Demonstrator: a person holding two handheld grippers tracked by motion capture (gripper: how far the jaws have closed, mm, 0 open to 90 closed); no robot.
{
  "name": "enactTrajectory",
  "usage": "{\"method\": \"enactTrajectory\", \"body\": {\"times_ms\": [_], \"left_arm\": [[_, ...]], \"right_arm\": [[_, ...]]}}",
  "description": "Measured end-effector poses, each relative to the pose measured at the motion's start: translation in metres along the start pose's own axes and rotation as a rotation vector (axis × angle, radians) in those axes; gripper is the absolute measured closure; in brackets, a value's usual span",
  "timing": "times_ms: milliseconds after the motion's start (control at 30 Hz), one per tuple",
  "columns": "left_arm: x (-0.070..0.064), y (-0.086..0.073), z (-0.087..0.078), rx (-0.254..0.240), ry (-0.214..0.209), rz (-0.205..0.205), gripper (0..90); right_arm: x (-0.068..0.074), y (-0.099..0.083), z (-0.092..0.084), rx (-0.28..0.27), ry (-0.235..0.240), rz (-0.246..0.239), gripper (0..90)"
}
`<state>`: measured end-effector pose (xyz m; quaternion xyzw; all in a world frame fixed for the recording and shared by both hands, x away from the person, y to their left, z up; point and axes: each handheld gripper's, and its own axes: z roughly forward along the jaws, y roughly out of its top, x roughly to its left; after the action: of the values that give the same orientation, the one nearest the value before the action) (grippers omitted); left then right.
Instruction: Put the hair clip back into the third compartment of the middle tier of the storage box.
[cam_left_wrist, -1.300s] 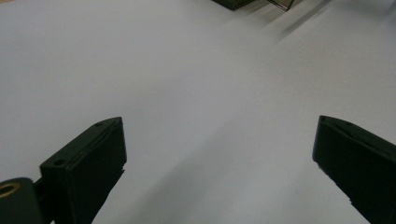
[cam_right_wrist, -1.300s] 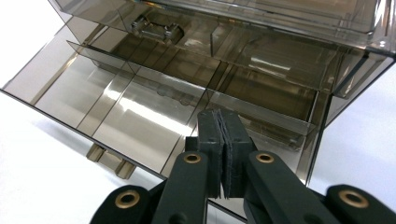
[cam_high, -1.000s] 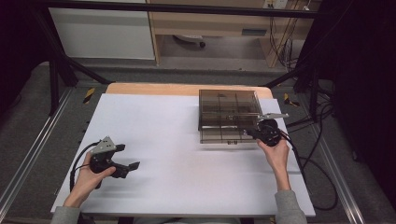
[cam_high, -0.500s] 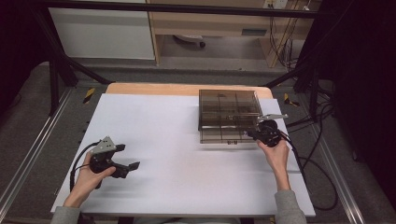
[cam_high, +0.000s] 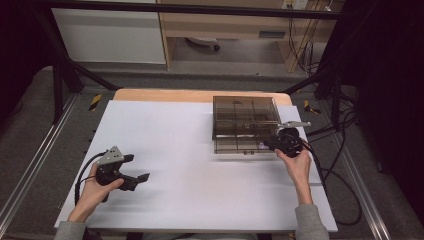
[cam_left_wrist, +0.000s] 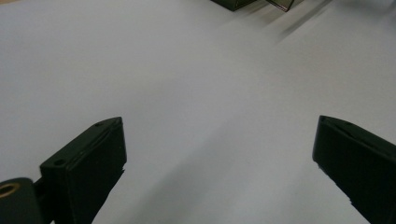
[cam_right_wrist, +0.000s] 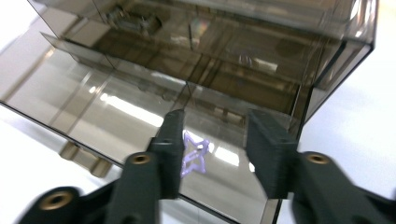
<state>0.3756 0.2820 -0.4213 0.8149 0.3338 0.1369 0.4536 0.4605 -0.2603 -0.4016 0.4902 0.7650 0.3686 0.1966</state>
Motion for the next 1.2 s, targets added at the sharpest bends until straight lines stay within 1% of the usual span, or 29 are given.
{"method": "enactTrajectory", "body": {"times_ms": [133, 200, 267, 333, 400, 433, 500, 667, 733, 767, 967, 1133, 1200], "left_arm": [[0.000, 0.000, 0.000, 0.000, 0.000, 0.000, 2.6], [0.000, 0.000, 0.000, -0.002, 0.000, -0.001, 2.5], [0.000, 0.000, 0.000, -0.002, 0.000, -0.002, 2.6], [0.000, 0.000, 0.000, -0.001, 0.000, -0.002, 2.6], [0.000, 0.000, 0.000, -0.001, 0.000, -0.002, 2.6], [0.000, 0.000, 0.000, -0.002, -0.001, -0.002, 2.6], [0.000, 0.000, 0.000, -0.003, -0.001, -0.003, 2.6], [0.000, 0.001, 0.000, -0.006, -0.002, -0.003, 2.6], [0.000, 0.001, 0.000, -0.007, -0.003, -0.004, 2.6], [0.000, 0.000, 0.000, -0.007, -0.002, -0.004, 2.6], [0.000, 0.001, -0.001, -0.009, -0.001, -0.003, 2.6], [0.000, 0.001, -0.001, -0.007, -0.001, -0.002, 2.6], [0.000, 0.001, -0.001, -0.007, -0.001, -0.002, 2.6]], "right_arm": [[0.001, 0.003, -0.004, -0.022, 0.003, 0.011, 44.3], [0.001, 0.004, -0.006, -0.022, 0.008, 0.019, 38.8], [0.001, 0.005, -0.006, -0.019, 0.028, 0.027, 31.9], [0.002, 0.006, -0.006, -0.021, 0.052, 0.021, 30.1], [0.003, 0.006, -0.006, -0.023, 0.066, 0.027, 22.7], [0.003, 0.006, -0.006, -0.016, 0.075, 0.028, 19.7], [0.004, 0.006, -0.007, -0.009, 0.085, 0.026, 17.5], [0.007, 0.004, -0.009, -0.013, 0.089, 0.023, 9.6], [0.008, 0.004, -0.010, -0.008, 0.089, 0.022, 4.7], [0.009, 0.003, -0.010, -0.005, 0.087, 0.024, 3.4], [0.014, 0.003, -0.013, -0.008, 0.086, 0.010, 1.8], [0.020, 0.004, -0.019, -0.023, 0.100, -0.003, 0.9], [0.023, 0.004, -0.021, -0.031, 0.115, -0.011, 0.8]]}}
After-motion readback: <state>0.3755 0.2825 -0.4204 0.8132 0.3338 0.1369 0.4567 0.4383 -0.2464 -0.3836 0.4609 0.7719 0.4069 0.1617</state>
